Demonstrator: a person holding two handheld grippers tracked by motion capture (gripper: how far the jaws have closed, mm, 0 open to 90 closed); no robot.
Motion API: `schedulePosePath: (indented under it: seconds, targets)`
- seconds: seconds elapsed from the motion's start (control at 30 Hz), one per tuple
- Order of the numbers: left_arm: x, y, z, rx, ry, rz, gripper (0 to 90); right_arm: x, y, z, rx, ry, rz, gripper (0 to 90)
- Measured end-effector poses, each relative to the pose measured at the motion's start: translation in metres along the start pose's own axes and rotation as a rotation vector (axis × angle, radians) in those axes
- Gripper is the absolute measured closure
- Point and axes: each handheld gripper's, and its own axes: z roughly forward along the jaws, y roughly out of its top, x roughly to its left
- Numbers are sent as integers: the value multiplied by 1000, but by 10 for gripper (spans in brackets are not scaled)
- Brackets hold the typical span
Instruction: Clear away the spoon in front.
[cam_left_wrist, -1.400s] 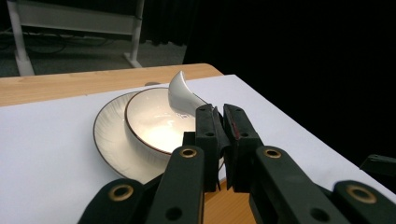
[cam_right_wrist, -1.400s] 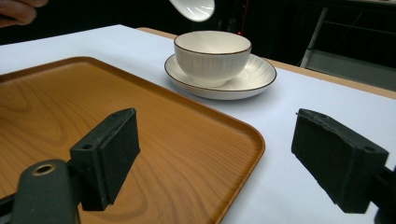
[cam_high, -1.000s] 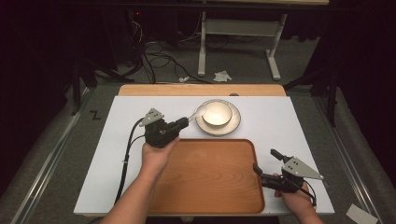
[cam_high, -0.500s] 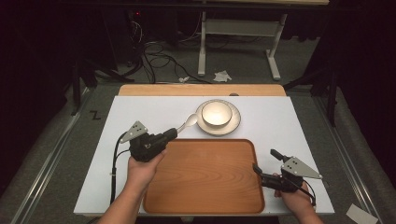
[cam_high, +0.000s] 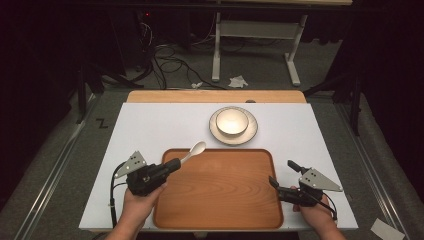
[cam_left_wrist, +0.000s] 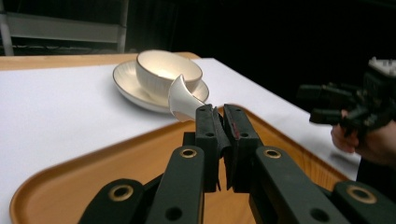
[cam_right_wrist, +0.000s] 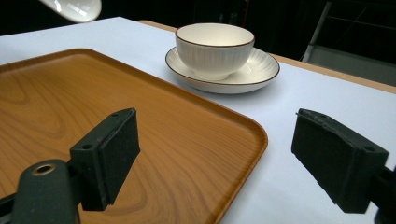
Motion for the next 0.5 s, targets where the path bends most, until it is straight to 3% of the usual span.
schedulePosePath:
  seconds: [0.2, 0.5]
  targets:
    - [-1, -13, -15, -7, -9, 0, 861, 0, 0, 1, 2, 5, -5, 164]
    - [-5, -39, -37, 45, -40, 39, 861, 2, 0, 2, 0, 18, -23, 164]
